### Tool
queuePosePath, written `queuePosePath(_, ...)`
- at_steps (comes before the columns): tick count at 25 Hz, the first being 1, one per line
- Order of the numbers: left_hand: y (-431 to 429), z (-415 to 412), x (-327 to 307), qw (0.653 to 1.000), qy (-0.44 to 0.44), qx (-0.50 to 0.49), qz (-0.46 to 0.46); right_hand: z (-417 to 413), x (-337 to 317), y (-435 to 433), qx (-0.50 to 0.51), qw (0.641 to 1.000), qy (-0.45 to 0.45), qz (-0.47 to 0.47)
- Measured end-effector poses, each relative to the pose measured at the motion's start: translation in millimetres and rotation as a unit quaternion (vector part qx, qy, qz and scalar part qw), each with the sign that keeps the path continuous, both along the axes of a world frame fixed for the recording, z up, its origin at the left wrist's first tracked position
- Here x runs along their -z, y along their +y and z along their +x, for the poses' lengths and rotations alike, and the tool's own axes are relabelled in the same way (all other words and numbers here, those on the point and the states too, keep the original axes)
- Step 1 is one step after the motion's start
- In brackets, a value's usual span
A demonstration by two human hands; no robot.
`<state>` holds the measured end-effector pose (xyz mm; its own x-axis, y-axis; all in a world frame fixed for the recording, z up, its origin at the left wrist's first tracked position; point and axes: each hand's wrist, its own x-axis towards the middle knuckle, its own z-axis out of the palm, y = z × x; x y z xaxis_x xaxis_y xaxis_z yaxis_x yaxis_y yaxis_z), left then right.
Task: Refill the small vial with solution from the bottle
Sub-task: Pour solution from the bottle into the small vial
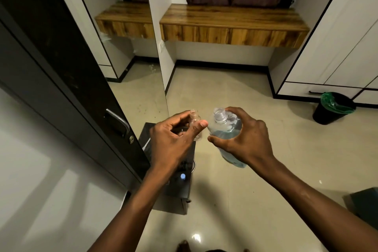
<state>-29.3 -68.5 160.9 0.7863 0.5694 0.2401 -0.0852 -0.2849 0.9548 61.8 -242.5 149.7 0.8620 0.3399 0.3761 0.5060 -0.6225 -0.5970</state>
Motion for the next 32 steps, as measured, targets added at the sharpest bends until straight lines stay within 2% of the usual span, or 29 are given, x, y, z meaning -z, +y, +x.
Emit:
queuePosePath(6,4.3,-0.9,-6.6,0.995,-0.018,-0.005,0.097,15.0,-27.3,-7.9,-0.031,0.981,-0.117,-0.151)
queuePosePath(12,2.1,4.1,-3.4,0.99,-0.014,-0.002,0.139,16.9,-43.3,-6.5,-0.024,0.959,-0.199,-0.201)
queuePosePath(23,0.4,7.0,-1.4,0.985,-0.011,0.01,0.17,22.9,-49.1,-5.9,-0.001,0.92,-0.253,-0.3)
queuePosePath(32,-0.5,8.8,0.6,0.987,0.002,0.019,0.162,33.0,-42.1,-8.2,-0.023,0.917,-0.264,-0.299)
